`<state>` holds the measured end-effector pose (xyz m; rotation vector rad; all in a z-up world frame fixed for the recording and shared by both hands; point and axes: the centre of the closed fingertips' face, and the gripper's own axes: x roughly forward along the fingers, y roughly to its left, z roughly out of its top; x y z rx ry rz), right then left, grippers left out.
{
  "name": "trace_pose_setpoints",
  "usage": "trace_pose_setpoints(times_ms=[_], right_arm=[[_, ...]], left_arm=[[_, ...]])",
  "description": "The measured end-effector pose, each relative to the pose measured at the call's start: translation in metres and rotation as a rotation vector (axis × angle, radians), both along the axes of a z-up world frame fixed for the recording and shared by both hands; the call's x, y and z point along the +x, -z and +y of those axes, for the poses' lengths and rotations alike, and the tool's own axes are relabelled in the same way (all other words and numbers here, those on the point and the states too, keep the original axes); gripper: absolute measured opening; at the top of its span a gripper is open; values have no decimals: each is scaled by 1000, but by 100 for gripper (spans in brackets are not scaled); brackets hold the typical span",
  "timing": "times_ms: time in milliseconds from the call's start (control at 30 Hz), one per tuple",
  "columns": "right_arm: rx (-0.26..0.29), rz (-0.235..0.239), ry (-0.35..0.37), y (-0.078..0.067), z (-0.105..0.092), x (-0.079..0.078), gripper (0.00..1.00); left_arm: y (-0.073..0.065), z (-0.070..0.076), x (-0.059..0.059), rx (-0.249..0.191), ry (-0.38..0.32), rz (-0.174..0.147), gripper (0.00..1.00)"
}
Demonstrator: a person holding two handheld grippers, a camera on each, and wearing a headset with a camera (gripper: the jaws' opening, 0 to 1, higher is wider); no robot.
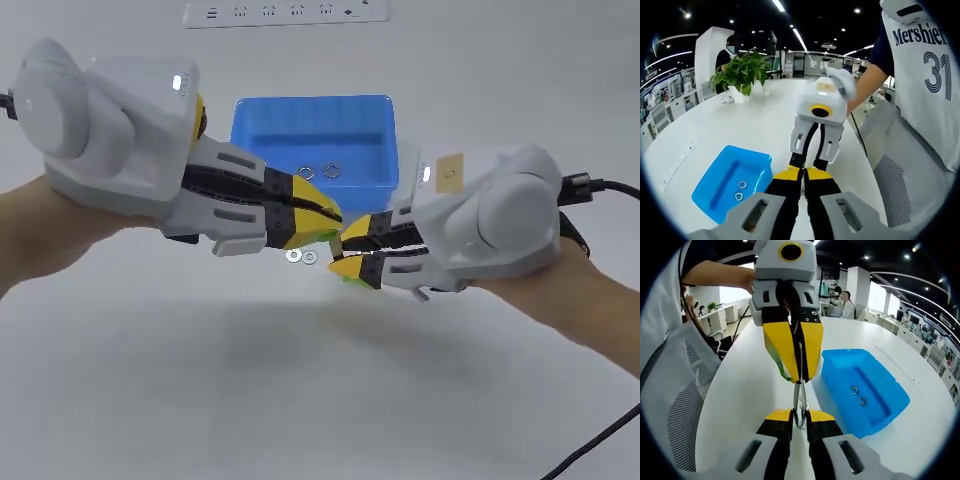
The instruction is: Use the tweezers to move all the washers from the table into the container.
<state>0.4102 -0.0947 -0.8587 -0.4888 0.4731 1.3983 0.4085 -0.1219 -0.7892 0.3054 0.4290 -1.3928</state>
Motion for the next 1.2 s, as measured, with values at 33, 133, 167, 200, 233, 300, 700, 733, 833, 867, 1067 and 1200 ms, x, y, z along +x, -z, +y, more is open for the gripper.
trace_pose_setpoints(times_ms=[33, 133, 167, 200, 233, 300, 700, 733, 833, 867, 1067, 1200], right_arm=[[-1, 1, 0, 0, 0, 0, 12], [-6, 3, -1, -1, -1, 0, 12], [-6, 2, -5, -1, -2, 0, 12], [-7, -2, -6, -2, -3, 0, 12], [-7, -3, -8, -2, -4, 0, 12], [-5, -5, -10, -3, -5, 0, 12], [-6, 6, -16, -2, -5, 0, 10], [-7, 6, -15, -2, -6, -1, 10], [-7, 5, -14, -4, -6, -2, 10], [1, 8, -11, -7, -6, -3, 10], [8, -9, -21, -19, -3, -7, 10], [11, -31, -30, -28, 0, -9, 10]], left_arm=[[0, 0, 0, -1, 0, 3, 6], [0, -1, 0, -1, 3, 0, 6], [0, -2, 0, 0, 6, -2, 6], [0, -2, 0, -1, 5, -2, 6], [0, -2, 0, -1, 6, 0, 6], [0, -3, 1, -1, 5, -2, 6], [0, -3, 1, -3, 6, 8, 6], [0, -3, 0, -1, 8, 6, 6], [-2, -1, -1, 7, 9, -9, 6], [-5, 0, -2, 1, 12, -6, 6], [-15, 3, -6, 2, 19, -21, 6], [-25, 6, -9, 5, 28, -39, 6]])
